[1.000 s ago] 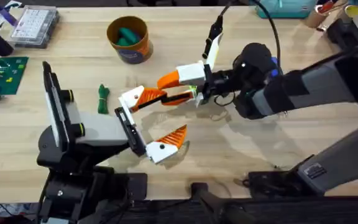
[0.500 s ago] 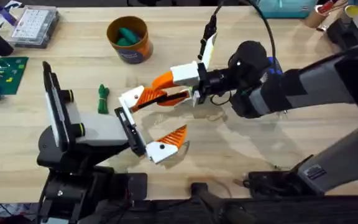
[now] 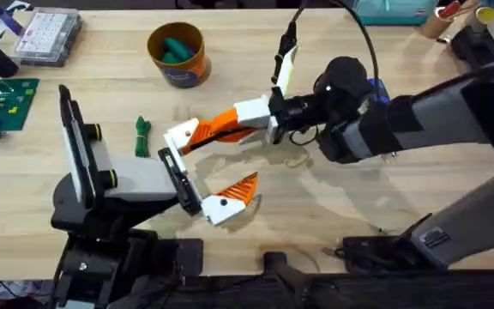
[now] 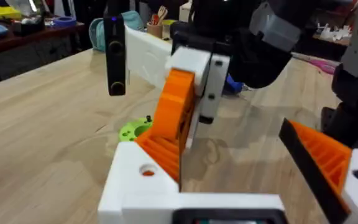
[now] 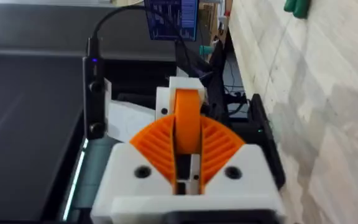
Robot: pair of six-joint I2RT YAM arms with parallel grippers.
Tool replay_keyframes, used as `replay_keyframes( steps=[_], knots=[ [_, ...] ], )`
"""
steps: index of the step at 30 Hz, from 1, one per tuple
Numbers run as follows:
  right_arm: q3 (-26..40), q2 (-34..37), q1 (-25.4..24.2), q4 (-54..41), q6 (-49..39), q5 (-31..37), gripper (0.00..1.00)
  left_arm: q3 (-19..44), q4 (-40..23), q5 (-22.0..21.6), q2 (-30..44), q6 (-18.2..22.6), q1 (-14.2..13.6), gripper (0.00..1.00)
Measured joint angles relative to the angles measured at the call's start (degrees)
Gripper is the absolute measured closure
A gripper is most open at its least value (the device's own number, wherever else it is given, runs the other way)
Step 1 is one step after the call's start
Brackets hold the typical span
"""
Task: Pick up the gripper from the table and insert it into the empty holder that is missing its gripper. Then pick up a screw, insert it into the mounting hole, and use the screwdriver to tighten it. Finally, clean up the table by picking up the vegetable and placing it into the bucket.
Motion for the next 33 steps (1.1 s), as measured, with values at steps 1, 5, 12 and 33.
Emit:
replay_keyframes(
  steps=[1, 5, 12, 33],
  knots=[
    [0.0, 0.0, 0.0, 0.0, 0.1, 0.0, 0.960, 0.0, 0.0, 0.0, 0.0, 0.0, 0.0, 0.013],
    [0.1, 0.0, 0.0, 0.0, 0.2, 0.0, 0.986, 0.0, 0.0, 0.0, 0.0, 0.0, 0.0, 0.013],
    [0.1, 0.0, 0.0, 0.0, 0.1, 0.0, 0.988, 0.0, 0.0, 0.0, 0.0, 0.0, 0.0, 0.013],
    [0.1, 0.0, 0.5, -0.2, -0.1, 1.5, 0.991, 0.0, 0.0, -0.1, 0.0, 0.0, 0.0, 0.013]
  ],
)
